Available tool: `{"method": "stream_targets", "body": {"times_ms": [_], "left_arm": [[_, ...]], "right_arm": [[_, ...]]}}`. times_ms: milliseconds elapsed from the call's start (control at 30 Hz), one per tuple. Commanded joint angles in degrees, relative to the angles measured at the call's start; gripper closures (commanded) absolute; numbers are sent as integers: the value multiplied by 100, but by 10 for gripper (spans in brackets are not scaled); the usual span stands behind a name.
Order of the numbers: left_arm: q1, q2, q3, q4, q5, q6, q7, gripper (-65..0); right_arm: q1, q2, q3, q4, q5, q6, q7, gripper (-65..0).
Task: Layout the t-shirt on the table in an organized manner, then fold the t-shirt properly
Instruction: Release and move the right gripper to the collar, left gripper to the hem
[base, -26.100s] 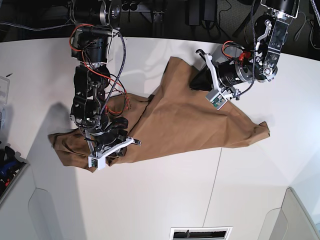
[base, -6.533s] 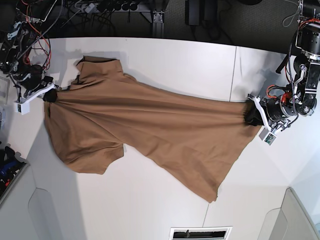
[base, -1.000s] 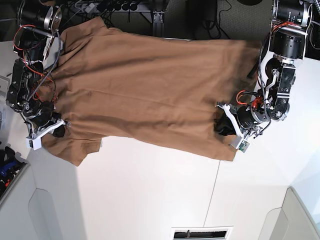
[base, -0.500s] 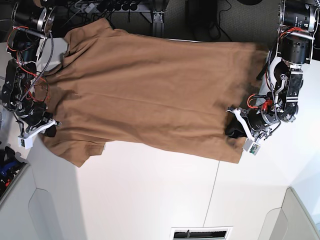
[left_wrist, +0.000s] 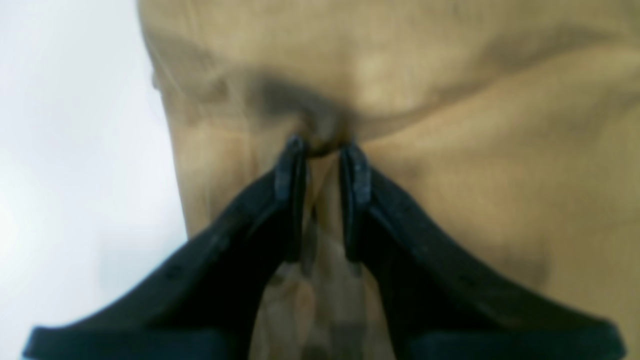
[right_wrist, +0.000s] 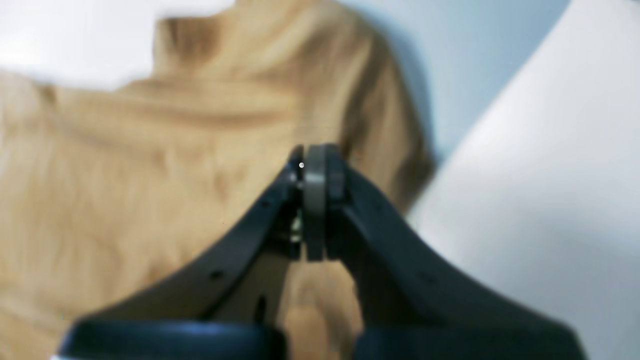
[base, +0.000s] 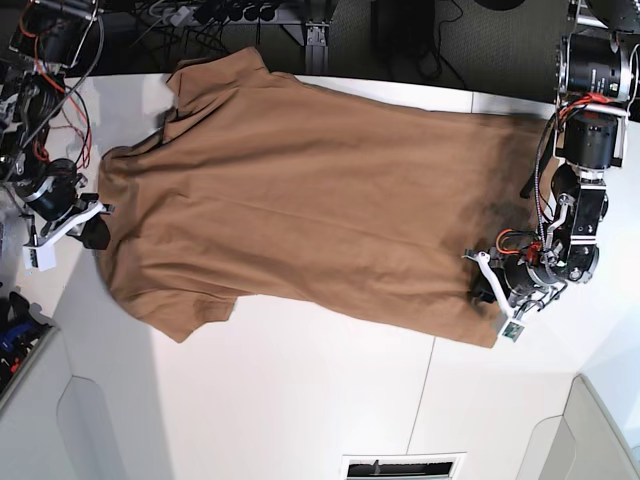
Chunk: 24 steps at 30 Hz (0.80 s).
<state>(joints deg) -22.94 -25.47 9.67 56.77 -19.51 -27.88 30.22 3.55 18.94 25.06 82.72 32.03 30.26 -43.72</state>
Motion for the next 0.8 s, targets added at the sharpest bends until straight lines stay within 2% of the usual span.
{"method": "stream_targets", "body": {"times_ms": [0,133,267,433,567,767], "left_arm": [[-271,-68,-35,-11,-35,22,-87,-155],[-575,-35,-35,-420,-42,24,-55,-155],[-660,-103,-37,-433,-160,-79,201,-155],[-588,-249,-37,278,-1298,-807,1003,-155],[-219,-564,-37,1222,-2168,-885,1497,-155],[752,-826,-35,2218,-2225,-885,1596,-155]], "right_arm": [[-101,103,61,192,181,24,98,0],[-807,66,94,581,452,151,-20,0],[-1329,-142,96,1025,470,151,-48,0],[-1709,-393,96,1263,463,149,-90,0],[-1825,-531,96,1263,442,146,-87,0],[-1805,-562,98,1261,291,98,-72,-138]]}}
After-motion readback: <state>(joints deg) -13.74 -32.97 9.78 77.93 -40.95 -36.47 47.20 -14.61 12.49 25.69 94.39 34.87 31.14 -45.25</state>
